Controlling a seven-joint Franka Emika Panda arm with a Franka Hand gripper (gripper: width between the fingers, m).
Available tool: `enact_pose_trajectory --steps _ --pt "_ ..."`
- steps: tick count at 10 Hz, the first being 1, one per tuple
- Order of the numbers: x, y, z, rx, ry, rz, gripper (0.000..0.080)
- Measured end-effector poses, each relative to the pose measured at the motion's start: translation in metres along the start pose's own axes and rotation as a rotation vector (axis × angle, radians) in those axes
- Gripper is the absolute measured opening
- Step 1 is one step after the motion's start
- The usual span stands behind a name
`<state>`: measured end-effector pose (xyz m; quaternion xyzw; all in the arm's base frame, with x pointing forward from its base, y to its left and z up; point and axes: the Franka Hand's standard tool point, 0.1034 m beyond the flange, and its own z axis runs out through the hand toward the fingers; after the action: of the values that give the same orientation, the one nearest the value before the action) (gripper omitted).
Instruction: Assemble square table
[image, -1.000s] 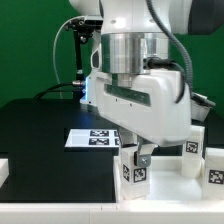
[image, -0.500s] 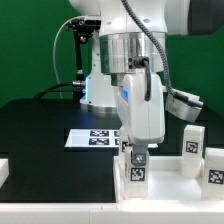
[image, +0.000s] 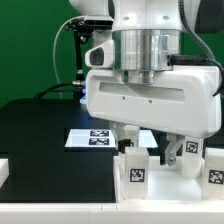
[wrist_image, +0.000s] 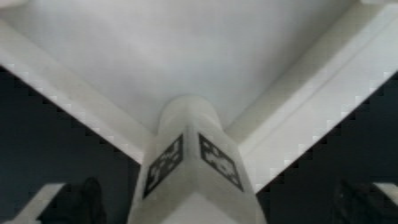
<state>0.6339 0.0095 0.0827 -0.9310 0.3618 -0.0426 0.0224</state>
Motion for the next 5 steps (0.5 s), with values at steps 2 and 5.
enact_pose_trajectory --steps 2,5 --pt "0.001 0.001 0.0 -0.001 0.0 -0.135 0.0648" --pt "0.011 0.004 0.002 -0.002 0.043 -0.598 0.0648"
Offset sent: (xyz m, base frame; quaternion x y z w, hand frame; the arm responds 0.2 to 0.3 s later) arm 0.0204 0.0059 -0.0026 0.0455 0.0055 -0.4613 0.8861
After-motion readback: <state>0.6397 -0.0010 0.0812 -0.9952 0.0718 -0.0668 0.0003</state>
